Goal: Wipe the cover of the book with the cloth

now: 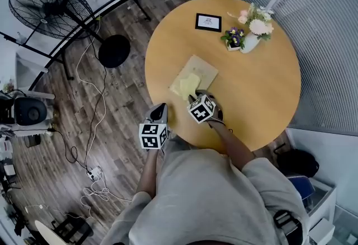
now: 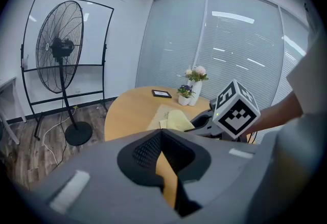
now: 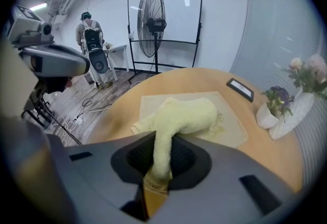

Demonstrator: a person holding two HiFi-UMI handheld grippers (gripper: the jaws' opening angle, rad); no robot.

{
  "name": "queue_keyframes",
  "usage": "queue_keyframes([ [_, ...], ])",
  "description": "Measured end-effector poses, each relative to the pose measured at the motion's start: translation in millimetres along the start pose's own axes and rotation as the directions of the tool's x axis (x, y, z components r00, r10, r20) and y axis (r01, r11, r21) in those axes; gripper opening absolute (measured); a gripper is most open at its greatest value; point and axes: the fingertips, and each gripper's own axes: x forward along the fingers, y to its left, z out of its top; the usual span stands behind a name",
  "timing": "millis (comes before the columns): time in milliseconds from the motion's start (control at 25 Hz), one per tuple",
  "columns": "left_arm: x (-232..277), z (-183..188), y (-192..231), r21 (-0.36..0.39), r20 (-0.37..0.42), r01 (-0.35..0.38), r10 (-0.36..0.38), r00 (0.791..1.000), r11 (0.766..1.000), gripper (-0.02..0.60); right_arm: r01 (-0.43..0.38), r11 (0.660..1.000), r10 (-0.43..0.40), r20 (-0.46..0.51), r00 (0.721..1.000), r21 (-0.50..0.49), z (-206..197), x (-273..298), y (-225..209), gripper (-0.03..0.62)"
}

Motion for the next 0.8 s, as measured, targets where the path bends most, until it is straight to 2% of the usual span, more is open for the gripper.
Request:
queue_keyframes([
  [800, 19.8, 5.1, -45.5, 0.047, -0.01, 0.072, -0.072, 0.997, 0.996, 0.011, 0.066, 0.996, -0.064, -0.034, 0.997, 0.066, -53.4, -26.6, -31.0, 0.063],
])
